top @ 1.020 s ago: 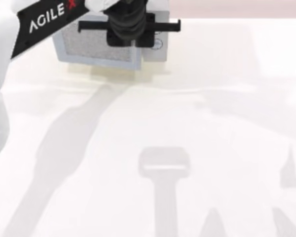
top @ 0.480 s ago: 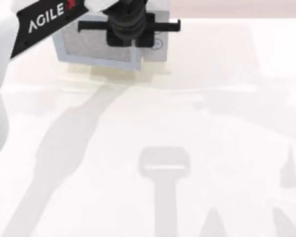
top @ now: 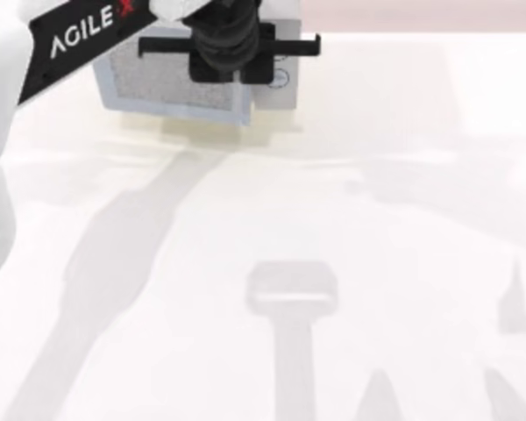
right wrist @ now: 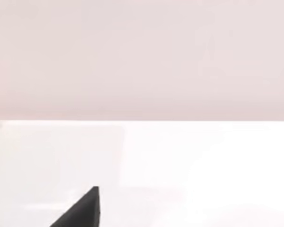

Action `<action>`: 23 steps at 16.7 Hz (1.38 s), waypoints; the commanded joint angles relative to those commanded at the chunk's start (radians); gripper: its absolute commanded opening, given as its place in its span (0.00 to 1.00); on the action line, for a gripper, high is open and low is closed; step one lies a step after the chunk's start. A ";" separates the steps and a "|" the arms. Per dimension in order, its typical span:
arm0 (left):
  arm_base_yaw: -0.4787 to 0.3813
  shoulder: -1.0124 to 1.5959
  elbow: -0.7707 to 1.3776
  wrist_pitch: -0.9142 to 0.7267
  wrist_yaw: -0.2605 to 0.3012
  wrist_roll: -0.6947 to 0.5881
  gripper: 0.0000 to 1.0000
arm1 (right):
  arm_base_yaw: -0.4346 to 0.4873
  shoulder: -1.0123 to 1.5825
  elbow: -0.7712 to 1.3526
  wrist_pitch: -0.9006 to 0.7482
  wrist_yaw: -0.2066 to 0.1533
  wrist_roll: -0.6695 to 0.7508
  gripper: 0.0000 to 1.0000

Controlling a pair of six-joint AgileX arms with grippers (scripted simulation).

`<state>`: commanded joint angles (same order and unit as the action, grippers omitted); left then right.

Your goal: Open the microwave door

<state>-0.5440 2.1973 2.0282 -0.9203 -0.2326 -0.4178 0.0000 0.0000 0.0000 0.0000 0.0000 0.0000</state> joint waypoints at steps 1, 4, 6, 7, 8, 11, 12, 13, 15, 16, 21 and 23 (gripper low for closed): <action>0.000 0.000 0.000 0.000 0.000 0.000 0.00 | 0.000 0.000 0.000 0.000 0.000 0.000 1.00; 0.000 0.000 0.000 0.000 0.000 0.000 0.00 | 0.000 0.000 0.000 0.000 0.000 0.000 1.00; -0.008 0.003 -0.006 0.003 0.007 -0.002 0.00 | 0.000 0.000 0.000 0.000 0.000 0.000 1.00; -0.006 -0.006 -0.018 0.009 0.010 0.007 0.00 | 0.000 0.000 0.000 0.000 0.000 0.000 1.00; -0.004 -0.020 -0.038 0.020 0.016 0.021 0.00 | 0.000 0.000 0.000 0.000 0.000 0.000 1.00; 0.007 -0.069 -0.112 0.057 0.037 0.069 0.00 | 0.000 0.000 0.000 0.000 0.000 0.000 1.00; 0.010 -0.082 -0.132 0.067 0.043 0.082 0.00 | 0.000 0.000 0.000 0.000 0.000 0.000 1.00; 0.012 -0.091 -0.146 0.074 0.047 0.091 0.00 | 0.000 0.000 0.000 0.000 0.000 0.000 1.00; 0.012 -0.094 -0.151 0.076 0.048 0.094 0.00 | 0.000 0.000 0.000 0.000 0.000 0.000 1.00; 0.012 -0.094 -0.151 0.076 0.048 0.094 0.00 | 0.000 0.000 0.000 0.000 0.000 0.000 1.00; 0.012 -0.094 -0.151 0.076 0.048 0.094 0.00 | 0.000 0.000 0.000 0.000 0.000 0.000 1.00; 0.012 -0.094 -0.151 0.076 0.048 0.094 0.00 | 0.000 0.000 0.000 0.000 0.000 0.000 1.00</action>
<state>-0.5317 2.1030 1.8776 -0.8443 -0.1844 -0.3237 0.0000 0.0000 0.0000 0.0000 0.0000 0.0000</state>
